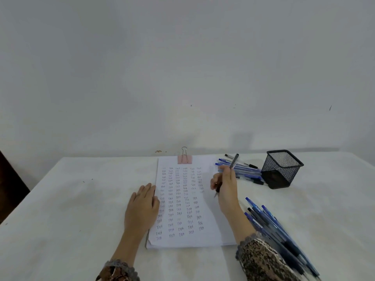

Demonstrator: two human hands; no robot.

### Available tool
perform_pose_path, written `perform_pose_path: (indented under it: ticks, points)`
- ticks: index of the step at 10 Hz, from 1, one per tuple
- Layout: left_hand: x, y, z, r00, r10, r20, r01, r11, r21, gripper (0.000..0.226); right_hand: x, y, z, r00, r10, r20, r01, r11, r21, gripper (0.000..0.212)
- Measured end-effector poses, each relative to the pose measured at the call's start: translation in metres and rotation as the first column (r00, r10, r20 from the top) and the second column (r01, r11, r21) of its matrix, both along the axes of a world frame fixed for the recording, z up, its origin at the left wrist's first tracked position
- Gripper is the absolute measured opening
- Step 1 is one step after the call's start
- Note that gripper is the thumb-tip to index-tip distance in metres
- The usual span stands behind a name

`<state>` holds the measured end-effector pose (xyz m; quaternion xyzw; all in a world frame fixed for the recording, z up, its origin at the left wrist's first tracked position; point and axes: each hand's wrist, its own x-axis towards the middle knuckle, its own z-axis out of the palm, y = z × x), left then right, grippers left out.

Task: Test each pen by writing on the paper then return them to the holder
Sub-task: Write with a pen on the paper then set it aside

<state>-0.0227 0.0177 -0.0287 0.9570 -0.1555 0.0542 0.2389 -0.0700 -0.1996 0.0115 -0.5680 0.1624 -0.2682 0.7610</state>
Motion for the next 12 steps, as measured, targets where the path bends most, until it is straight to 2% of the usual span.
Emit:
perform_pose_path:
  ticks: [1,2,4,5,7,8,9,10,11,12]
  points:
    - [0.0,0.0,0.0,1.0,0.0,0.007,0.0,1.0,0.0,0.046,-0.005,0.003,-0.001,0.994,-0.042,0.103,0.024,0.986,0.165,0.02]
    - [0.0,0.0,-0.002,1.0,-0.004,0.009,0.004,1.0,0.013,0.047,-0.01,0.008,-0.001,0.994,-0.105,0.029,0.095,0.968,0.232,0.019]
    - [0.001,0.001,-0.001,1.0,-0.013,-0.003,0.013,1.0,0.016,0.047,-0.019,0.017,-0.006,0.964,-0.23,-0.131,0.228,0.973,-0.028,0.031]
    - [0.001,0.001,-0.001,1.0,-0.013,-0.002,0.013,1.0,0.021,0.047,-0.025,0.018,-0.004,0.971,-0.198,-0.134,0.182,0.976,-0.12,0.034]
    - [0.002,0.001,-0.003,1.0,-0.018,-0.001,0.018,0.999,0.034,0.047,-0.028,0.018,0.0,0.969,-0.233,-0.081,0.222,0.967,-0.124,0.031]
    - [0.002,0.001,-0.003,1.0,-0.022,-0.001,0.022,0.999,0.041,0.047,-0.036,0.018,0.008,0.957,-0.286,-0.055,0.272,0.944,-0.184,0.031]
    - [0.002,0.002,-0.004,1.0,-0.027,-0.005,0.027,0.999,0.042,0.047,-0.046,0.004,0.02,0.943,-0.304,-0.133,0.212,0.86,-0.464,0.027]
    - [0.003,0.002,-0.003,1.0,-0.028,-0.003,0.028,0.999,0.043,0.047,-0.068,-0.026,0.02,0.823,-0.419,-0.383,-0.021,0.652,-0.758,0.023]
    - [0.002,0.0,-0.003,1.0,-0.023,0.007,0.023,0.999,0.047,0.047,-0.103,-0.049,0.017,0.682,-0.534,-0.499,-0.115,0.596,-0.795,0.024]
    - [0.002,0.001,-0.003,1.0,-0.019,0.001,0.019,0.999,0.05,0.047,-0.132,-0.057,0.017,0.553,-0.582,-0.596,-0.259,0.56,-0.787,0.019]
